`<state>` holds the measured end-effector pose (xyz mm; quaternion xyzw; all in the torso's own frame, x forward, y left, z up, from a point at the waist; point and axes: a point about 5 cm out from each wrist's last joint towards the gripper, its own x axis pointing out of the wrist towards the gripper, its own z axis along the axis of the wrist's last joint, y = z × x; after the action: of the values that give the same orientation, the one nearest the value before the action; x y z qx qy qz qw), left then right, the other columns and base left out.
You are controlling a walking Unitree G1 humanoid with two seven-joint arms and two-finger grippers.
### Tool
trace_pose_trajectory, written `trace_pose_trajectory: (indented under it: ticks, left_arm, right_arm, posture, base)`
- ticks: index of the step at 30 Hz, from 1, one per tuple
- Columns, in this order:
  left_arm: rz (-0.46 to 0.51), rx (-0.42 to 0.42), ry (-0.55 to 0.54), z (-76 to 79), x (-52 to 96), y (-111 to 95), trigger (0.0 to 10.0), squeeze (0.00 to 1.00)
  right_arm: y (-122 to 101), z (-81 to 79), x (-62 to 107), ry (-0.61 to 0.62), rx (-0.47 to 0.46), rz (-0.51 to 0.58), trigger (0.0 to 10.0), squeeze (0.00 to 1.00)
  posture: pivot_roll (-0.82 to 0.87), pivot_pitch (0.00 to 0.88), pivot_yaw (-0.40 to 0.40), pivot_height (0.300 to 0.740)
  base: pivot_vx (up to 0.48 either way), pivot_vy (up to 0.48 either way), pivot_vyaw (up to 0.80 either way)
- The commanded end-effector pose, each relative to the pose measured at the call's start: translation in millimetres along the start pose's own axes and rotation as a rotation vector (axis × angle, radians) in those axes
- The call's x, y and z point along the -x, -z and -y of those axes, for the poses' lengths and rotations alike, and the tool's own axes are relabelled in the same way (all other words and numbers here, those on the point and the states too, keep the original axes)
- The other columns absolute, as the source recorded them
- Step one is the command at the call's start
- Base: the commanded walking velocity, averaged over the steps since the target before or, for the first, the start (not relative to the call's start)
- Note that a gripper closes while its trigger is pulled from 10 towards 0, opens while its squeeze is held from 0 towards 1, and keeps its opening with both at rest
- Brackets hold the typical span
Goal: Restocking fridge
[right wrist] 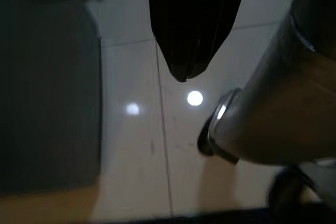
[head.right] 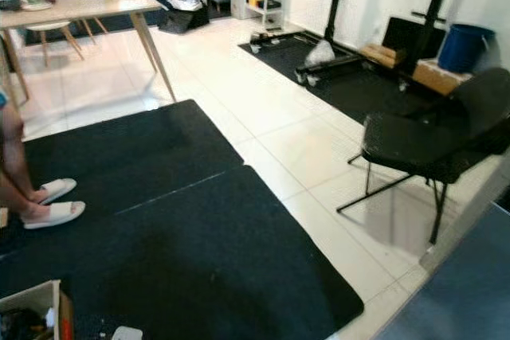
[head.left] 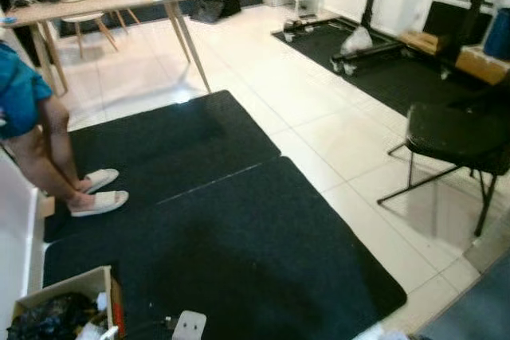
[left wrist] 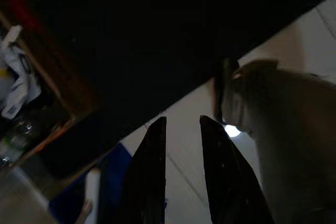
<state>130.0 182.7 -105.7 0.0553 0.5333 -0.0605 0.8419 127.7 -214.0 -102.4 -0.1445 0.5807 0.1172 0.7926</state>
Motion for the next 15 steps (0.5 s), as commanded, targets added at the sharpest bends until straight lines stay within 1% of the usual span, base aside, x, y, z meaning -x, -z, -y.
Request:
trace_pose_trajectory:
  ticks: [1,15]
  left_arm:
    - [-0.044,0.006,0.025,7.6,0.7,11.5,10.0,0.00]
    - [-0.046,0.011,0.026,6.9,0.9,11.9,10.0,0.00]
  right_arm:
    - [4.3,2.3,0.8,0.002,0.002,-0.012,10.0,0.00]
    - [4.5,2.2,0.8,-0.005,0.005,-0.015,10.0,0.00]
  posture:
    - [0.00,0.000,-0.034,0.740]
    - [0.00,0.000,-0.035,0.740]
  base:
    - [0.000,0.000,0.77]
    - [0.000,0.000,0.77]
